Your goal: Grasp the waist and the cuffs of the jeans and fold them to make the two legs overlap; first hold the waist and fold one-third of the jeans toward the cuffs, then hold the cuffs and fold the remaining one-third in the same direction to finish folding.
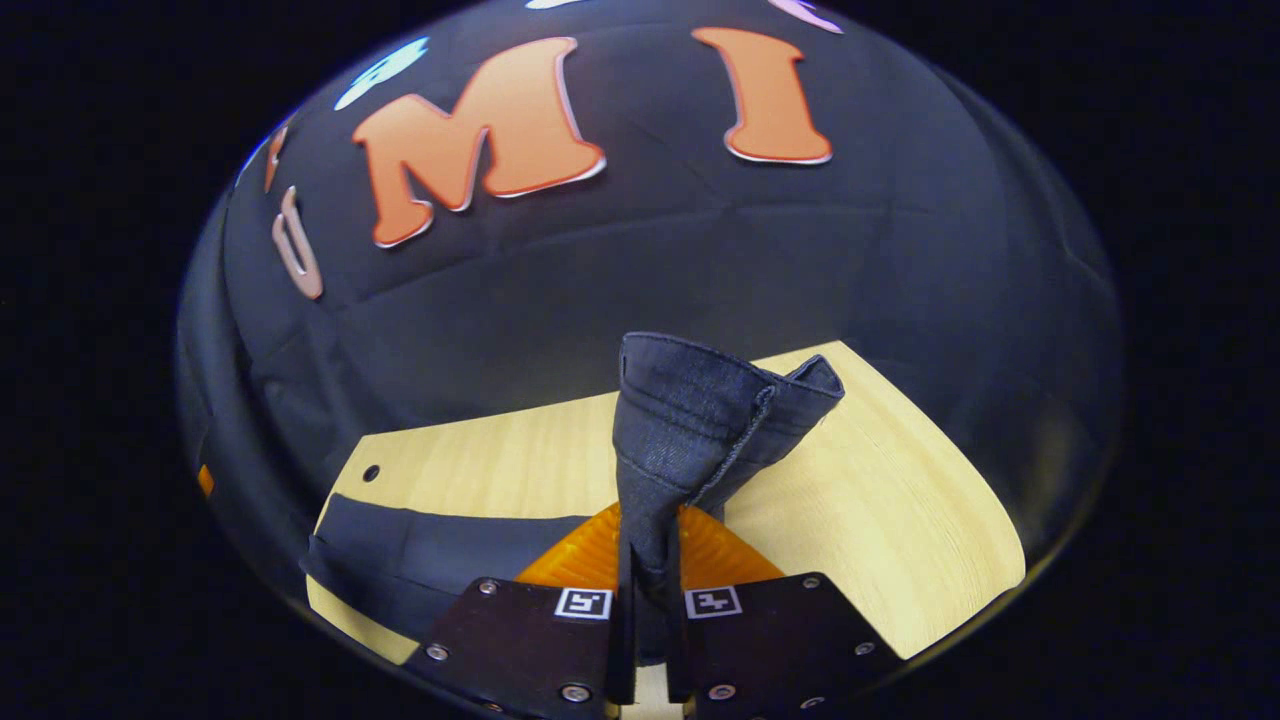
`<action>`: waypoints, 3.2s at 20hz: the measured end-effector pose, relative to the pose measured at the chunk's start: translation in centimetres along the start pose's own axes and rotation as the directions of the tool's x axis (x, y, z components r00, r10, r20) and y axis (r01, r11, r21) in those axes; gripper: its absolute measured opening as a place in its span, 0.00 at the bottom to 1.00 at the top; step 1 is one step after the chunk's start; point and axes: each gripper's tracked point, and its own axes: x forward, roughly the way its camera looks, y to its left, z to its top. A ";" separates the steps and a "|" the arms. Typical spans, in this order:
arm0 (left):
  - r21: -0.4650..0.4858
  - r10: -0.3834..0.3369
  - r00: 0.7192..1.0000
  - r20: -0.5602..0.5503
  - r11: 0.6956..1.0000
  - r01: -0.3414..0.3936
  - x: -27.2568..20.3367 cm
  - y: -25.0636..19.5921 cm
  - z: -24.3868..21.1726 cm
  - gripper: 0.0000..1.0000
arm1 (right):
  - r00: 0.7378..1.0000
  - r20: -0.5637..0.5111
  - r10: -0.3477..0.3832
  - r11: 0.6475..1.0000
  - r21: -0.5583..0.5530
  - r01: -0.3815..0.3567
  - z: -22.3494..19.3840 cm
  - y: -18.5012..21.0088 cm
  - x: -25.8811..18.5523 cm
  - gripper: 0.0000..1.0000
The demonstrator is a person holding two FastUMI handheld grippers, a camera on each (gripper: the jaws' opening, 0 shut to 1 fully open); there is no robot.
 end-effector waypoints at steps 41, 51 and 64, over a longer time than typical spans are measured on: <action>-0.274 -0.177 0.533 -0.827 0.956 -0.108 14.7 15.8 -26.1 0.97 | 0.989 -0.143 0.030 0.981 -0.186 -0.057 -6.7 9.2 -6.1 0.89; -0.020 -0.108 0.492 -0.864 0.983 0.180 15.5 12.7 -26.7 0.77 | 0.991 -0.132 -0.014 0.991 -0.135 -0.003 -6.2 8.0 -6.9 0.89; -0.349 -0.348 0.696 -0.627 0.925 0.148 12.1 10.7 -15.1 0.05 | 0.997 -0.062 -0.045 0.992 -0.122 0.037 -4.1 5.8 -8.9 0.89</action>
